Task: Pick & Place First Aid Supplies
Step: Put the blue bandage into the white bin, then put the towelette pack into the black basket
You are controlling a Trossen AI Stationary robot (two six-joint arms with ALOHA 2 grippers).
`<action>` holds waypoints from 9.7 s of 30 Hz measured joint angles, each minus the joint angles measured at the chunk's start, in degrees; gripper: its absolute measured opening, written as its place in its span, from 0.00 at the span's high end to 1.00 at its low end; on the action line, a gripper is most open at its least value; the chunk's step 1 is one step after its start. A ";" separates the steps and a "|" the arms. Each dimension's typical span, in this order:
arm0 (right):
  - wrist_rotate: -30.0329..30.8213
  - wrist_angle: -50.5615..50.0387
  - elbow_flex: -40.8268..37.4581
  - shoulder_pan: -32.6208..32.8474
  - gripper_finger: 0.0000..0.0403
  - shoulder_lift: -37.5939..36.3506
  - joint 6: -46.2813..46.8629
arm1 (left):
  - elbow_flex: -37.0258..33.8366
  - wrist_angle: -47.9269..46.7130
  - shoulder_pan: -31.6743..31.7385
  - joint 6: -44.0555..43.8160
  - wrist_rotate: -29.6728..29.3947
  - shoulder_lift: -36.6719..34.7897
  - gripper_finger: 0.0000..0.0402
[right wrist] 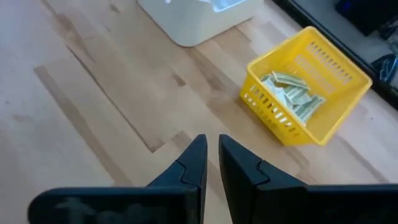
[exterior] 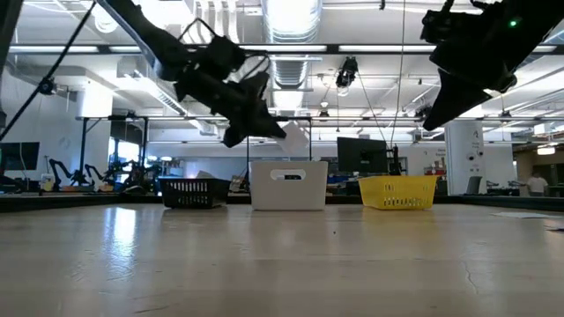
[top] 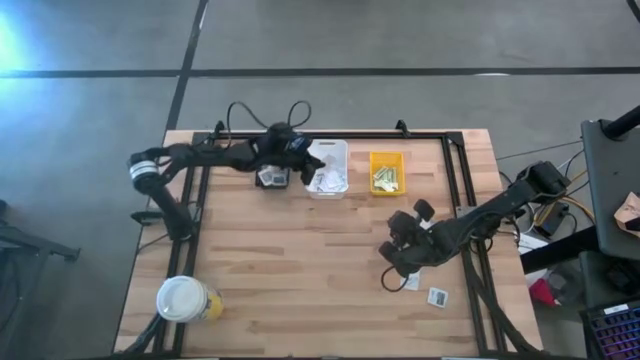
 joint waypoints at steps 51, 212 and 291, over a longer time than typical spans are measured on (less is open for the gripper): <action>-6.85 -0.65 -0.09 -5.14 0.90 0.00 0.11 | 8.75 -8.27 2.81 14.44 1.82 3.84 0.76; -30.16 13.16 3.48 -0.24 0.91 20.48 8.69 | 9.14 4.93 -31.07 13.86 -18.58 25.39 1.00; -7.96 32.90 10.60 5.23 0.68 32.09 -84.23 | 7.38 -3.33 -34.51 -13.58 -5.58 23.41 1.00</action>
